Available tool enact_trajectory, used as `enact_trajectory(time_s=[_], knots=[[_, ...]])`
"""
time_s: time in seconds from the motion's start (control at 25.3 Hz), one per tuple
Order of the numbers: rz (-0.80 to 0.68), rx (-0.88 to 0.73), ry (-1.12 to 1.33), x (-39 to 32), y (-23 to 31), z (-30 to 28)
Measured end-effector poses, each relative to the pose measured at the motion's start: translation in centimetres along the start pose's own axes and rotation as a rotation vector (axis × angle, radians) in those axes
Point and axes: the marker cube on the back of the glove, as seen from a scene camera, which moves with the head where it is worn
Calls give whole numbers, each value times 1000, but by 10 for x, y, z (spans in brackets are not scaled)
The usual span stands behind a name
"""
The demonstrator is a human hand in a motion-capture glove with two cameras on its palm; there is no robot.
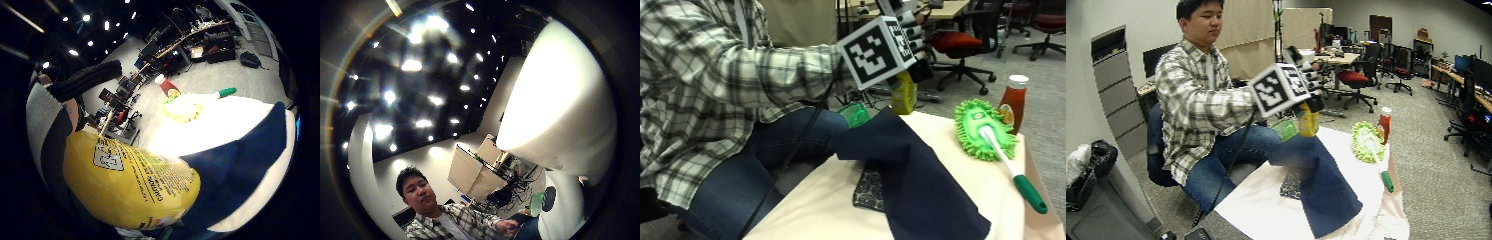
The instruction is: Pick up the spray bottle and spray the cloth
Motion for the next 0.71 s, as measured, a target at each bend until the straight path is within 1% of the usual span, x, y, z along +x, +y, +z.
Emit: enact_trajectory(time_s=[0.2,0.39,0.71], knots=[[26,-7,-58,33,-17,52],[40,-99,-59,68,-16,96],[97,-164,27,123,-7,125]])
